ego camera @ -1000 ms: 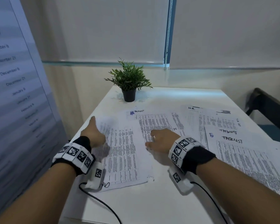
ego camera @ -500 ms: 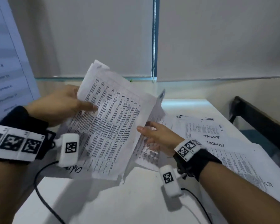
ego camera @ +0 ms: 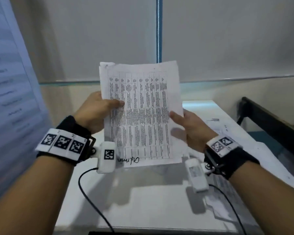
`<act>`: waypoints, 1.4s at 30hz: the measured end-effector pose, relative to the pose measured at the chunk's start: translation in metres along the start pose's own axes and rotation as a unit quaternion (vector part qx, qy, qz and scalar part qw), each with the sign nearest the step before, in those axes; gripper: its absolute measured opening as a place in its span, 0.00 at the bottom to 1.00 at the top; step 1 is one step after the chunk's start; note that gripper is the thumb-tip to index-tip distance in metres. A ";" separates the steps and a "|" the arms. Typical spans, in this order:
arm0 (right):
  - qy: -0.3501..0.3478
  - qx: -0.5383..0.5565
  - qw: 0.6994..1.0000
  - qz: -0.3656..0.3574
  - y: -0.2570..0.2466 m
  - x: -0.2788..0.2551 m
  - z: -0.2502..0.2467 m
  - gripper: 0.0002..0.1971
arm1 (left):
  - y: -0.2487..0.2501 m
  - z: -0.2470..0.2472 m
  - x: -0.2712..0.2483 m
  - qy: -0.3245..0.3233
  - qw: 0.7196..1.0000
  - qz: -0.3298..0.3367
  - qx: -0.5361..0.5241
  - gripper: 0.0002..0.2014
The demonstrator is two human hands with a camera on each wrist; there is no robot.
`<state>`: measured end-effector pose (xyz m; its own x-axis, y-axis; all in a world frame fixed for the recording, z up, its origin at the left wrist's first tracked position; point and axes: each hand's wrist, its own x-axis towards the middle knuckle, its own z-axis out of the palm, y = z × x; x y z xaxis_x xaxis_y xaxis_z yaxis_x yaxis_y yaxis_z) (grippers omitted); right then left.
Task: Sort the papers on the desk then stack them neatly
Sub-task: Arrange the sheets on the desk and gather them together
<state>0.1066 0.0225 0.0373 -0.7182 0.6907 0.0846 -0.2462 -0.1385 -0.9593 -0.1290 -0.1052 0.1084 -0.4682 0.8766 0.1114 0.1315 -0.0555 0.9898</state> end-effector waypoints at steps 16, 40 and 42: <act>0.319 -0.563 0.721 0.247 -0.005 -0.145 -0.194 0.11 | -0.111 0.279 -0.021 -0.265 0.895 -0.095 0.348 0.39; 0.006 -0.733 0.636 0.242 0.080 0.071 -0.016 0.33 | -0.181 0.044 0.110 -0.039 0.777 -0.229 0.585 0.38; -0.005 -0.745 0.624 0.236 0.088 0.076 -0.011 0.34 | -0.185 0.040 0.120 -0.032 0.773 -0.240 0.586 0.40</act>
<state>0.0374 0.0711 -0.0437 -0.4875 0.8171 -0.3077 0.8674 0.4935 -0.0637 -0.1747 0.0292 -0.0647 -0.6696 0.6858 -0.2852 0.6750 0.7221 0.1515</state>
